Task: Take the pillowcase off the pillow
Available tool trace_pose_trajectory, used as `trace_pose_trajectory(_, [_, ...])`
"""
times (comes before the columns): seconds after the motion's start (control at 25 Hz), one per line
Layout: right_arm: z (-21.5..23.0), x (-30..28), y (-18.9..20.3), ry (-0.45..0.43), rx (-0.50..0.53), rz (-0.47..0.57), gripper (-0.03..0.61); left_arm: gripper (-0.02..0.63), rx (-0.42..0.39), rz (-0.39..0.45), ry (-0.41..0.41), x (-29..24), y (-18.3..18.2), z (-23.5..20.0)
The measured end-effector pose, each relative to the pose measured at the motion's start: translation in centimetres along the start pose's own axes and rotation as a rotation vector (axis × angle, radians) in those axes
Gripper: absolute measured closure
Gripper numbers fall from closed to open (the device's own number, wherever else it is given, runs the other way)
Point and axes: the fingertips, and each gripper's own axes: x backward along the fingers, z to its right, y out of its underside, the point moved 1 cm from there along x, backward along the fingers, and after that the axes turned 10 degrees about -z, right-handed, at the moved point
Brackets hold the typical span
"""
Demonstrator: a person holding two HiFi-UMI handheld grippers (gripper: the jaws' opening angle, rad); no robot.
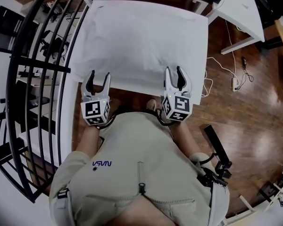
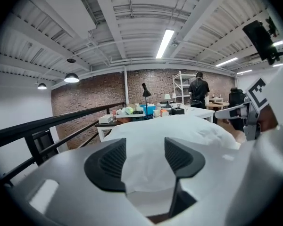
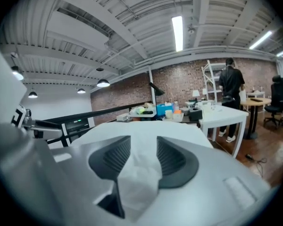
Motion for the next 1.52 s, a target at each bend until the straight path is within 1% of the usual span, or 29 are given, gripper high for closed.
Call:
trace_pose_trajectory(0.08, [0.6,-0.2,0.5,0.021,-0.003,-0.015,0.410,0.330,-0.022,-0.018,0.000,-0.6,0.5,-0.4])
trace_pose_trajectory(0.12, [0.6,-0.2,1.0,0.036,-0.004,-0.026,0.404,0.303,-0.028,-0.030,0.005,-0.9,1.0,-0.7])
trace_pose_trajectory(0.2, [0.2,-0.4,1.9,0.070,0.000,-0.048,0.387,0.251,-0.026,-0.047,0.031,-1.5,2.5,-1.7])
trace_pose_trajectory(0.28, [-0.8,-0.8,2.4,0.103,0.007,-0.065,0.367,0.235,-0.031,-0.055,0.067,-2.2,3.6,-2.9])
trace_pose_trajectory(0.4, [-1.4,-1.5,2.4,0.141,0.015,-0.099,0.338,0.227,-0.041,-0.078,0.117,-4.0,4.0,-3.9])
trace_pose_trajectory(0.6, [-1.9,-2.7,3.5,0.200,0.029,-0.199,0.277,0.218,-0.036,-0.108,0.204,-7.2,4.2,-5.0])
trace_pose_trajectory(0.76, [-2.7,-3.2,5.2,0.227,0.037,-0.264,0.255,0.218,-0.072,-0.136,0.277,-9.5,5.5,-4.8])
trace_pose_trajectory(0.8, [-2.6,-3.3,5.6,0.233,0.029,-0.273,0.251,0.204,-0.085,-0.150,0.287,-10.0,5.8,-4.5])
trace_pose_trajectory(0.88, [-1.6,-3.6,6.3,0.244,0.006,-0.301,0.247,0.182,-0.107,-0.189,0.298,-11.0,6.5,-3.7])
trace_pose_trajectory(1.0, [0.5,-4.4,7.3,0.255,0.011,-0.374,0.229,0.175,-0.101,-0.236,0.291,-12.0,7.4,-2.7])
trace_pose_trajectory(1.12, [1.1,-5.4,8.5,0.235,0.018,-0.426,0.210,0.178,-0.091,-0.244,0.274,-12.4,8.1,-2.9])
trace_pose_trajectory(1.32, [0.5,-7.2,9.6,0.196,0.046,-0.447,0.216,0.210,-0.091,-0.287,0.265,-12.5,8.8,-2.9])
trace_pose_trajectory(1.4, [-0.1,-7.5,9.5,0.177,0.064,-0.449,0.258,0.235,-0.093,-0.294,0.266,-12.4,8.8,-2.9])
trace_pose_trajectory(1.52, [-0.3,-7.7,8.1,0.158,0.079,-0.416,0.376,0.286,-0.106,-0.287,0.277,-12.5,7.7,-2.5])
